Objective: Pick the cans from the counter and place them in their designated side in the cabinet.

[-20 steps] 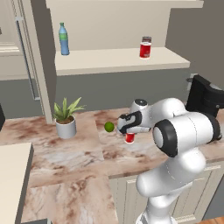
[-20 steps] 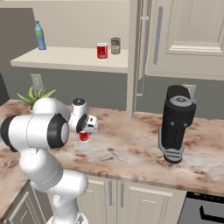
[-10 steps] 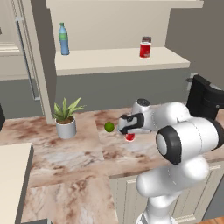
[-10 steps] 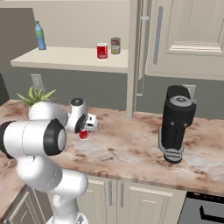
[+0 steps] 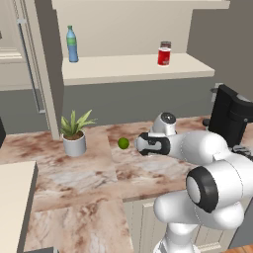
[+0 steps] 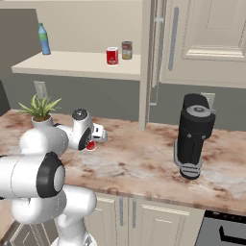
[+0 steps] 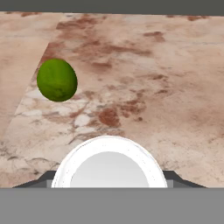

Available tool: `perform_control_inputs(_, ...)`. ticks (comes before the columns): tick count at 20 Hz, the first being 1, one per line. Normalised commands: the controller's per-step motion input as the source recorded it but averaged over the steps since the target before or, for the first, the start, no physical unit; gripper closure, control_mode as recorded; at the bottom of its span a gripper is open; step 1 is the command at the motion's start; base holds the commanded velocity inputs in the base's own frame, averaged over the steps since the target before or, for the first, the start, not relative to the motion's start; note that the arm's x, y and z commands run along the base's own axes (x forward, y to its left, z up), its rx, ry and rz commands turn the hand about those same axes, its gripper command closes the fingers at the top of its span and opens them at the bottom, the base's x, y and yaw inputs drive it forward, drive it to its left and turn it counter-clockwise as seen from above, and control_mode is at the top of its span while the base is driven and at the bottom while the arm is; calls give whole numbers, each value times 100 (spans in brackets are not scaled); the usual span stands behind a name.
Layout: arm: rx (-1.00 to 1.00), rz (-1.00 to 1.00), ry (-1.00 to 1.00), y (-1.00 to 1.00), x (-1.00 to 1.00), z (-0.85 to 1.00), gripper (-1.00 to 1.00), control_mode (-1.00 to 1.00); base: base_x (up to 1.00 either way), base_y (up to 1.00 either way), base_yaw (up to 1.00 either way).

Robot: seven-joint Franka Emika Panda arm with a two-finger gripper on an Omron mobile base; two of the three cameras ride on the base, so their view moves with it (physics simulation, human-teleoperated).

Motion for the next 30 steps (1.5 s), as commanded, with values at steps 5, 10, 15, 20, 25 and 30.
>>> perform_control_inputs(5, 0, 0, 0, -14, -25, 43, 100, -100, 0, 0, 0)
perform_control_inputs(10, 0, 0, 0, -15, -36, 43, 100, -100, 0, 0, 0)
perform_control_inputs(15, 0, 0, 0, -18, -39, 42, 100, -100, 0, 0, 0)
perform_control_inputs(20, 0, 0, -1, -13, -42, 39, 100, -100, 0, 0, 0)
perform_control_inputs(25, 0, 0, -2, -12, -41, 41, 100, -100, 0, 0, 0)
perform_control_inputs(30, 0, 0, -5, -13, -34, 47, 100, -100, 0, 0, 0)
